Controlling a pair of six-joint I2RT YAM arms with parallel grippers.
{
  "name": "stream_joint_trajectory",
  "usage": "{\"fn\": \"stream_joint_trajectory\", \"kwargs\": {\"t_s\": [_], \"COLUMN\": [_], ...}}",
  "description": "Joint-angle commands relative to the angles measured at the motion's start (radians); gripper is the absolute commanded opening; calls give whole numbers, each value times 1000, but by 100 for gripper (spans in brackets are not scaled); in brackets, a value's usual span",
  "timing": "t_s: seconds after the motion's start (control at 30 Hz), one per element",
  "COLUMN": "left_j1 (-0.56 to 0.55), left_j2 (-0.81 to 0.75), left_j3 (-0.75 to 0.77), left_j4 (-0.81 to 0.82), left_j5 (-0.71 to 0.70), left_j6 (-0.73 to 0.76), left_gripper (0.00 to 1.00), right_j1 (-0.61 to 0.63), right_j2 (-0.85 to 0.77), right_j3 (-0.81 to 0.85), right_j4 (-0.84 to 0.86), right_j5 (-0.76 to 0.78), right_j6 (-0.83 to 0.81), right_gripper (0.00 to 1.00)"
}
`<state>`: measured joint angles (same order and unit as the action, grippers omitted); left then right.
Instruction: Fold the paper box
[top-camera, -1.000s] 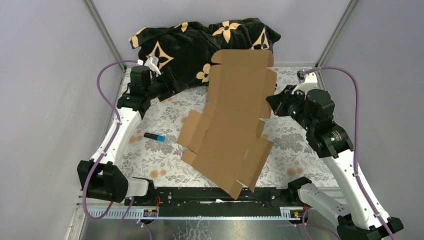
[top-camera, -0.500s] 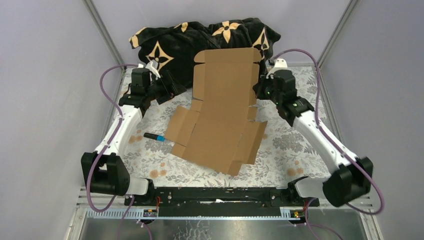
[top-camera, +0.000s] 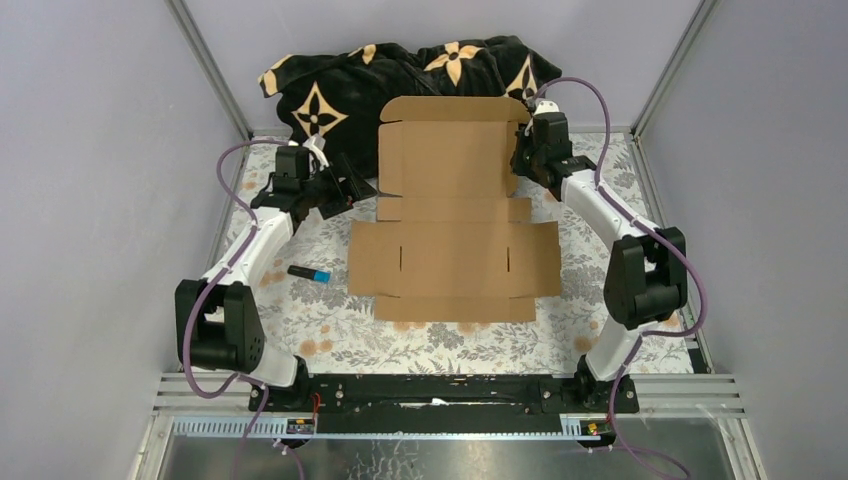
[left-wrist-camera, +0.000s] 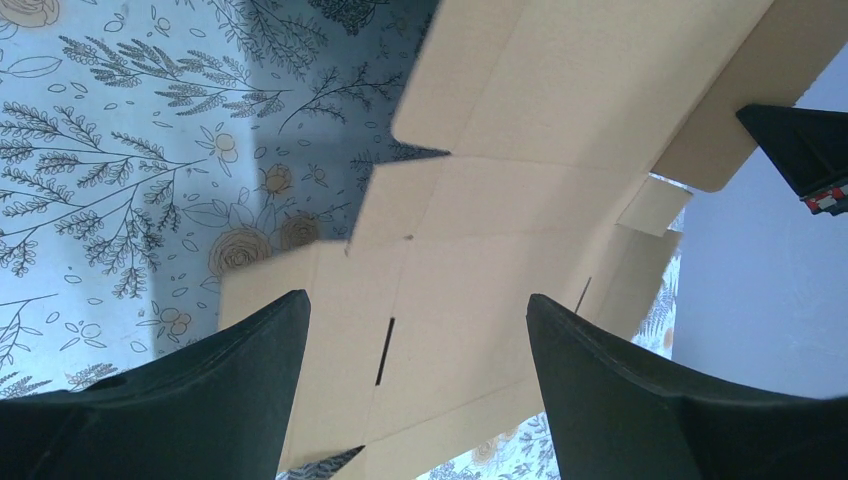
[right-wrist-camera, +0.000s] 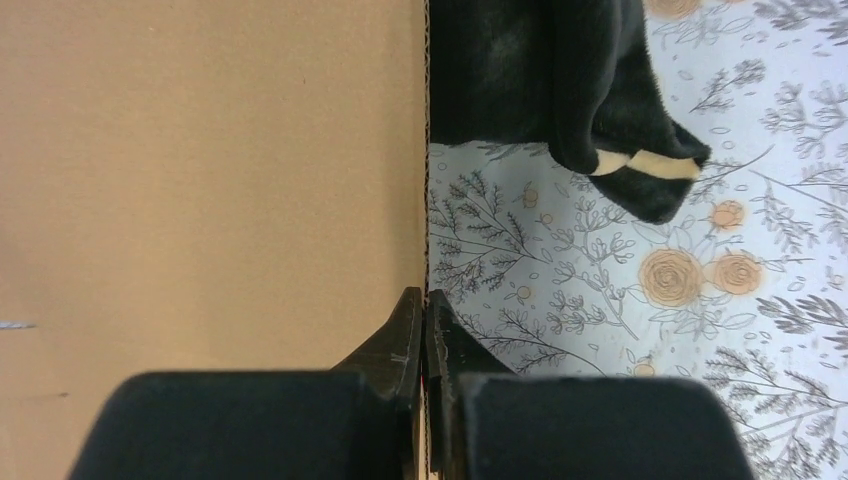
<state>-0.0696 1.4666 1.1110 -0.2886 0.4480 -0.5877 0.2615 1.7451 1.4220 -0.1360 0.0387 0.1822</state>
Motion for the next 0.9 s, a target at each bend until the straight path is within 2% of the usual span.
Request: {"fn": "stream_joint_trajectory", "kwargs": {"t_s": [0.0, 0.13, 0.2, 0.23, 0.27, 0.3, 0.43, 0.57, 0.7, 0.8, 0.87], "left_j1": [11, 11, 11, 11, 12, 12, 12, 13, 14, 15, 14], "left_j2": [22, 33, 34, 34, 32, 31, 25, 5, -35, -80, -108], "left_j3": [-24, -39, -41, -43, -44, -46, -38, -4, 18, 4, -17], "left_j4": [77, 86, 87, 88, 87, 87, 76, 43, -4, -29, -43], "left_j5": [14, 7, 3, -2, -5, -9, -20, -40, -54, -60, -67], "left_j6": [27, 26, 25, 26, 25, 25, 23, 35, 46, 49, 53], "left_gripper": [87, 87, 87, 87, 87, 87, 87, 87, 86, 79, 71], "right_j1": [-13, -13, -14, -15, -16, -16, -25, -35, -40, -43, -48], "right_j2": [43, 115, 147, 156, 160, 160, 135, 66, -44, -132, -197], "right_j3": [41, 76, 112, 119, 124, 128, 153, 168, 103, 12, -70], "right_j4": [53, 52, 27, 24, 24, 22, 4, -47, -85, -123, -120], "right_j5": [-83, -113, -111, -116, -119, -117, -126, -138, -147, -140, -139], "right_j6": [1, 29, 43, 48, 52, 55, 64, 77, 101, 120, 129], "right_gripper": [0, 1, 9, 16, 37, 46, 61, 67, 71, 72, 72]}}
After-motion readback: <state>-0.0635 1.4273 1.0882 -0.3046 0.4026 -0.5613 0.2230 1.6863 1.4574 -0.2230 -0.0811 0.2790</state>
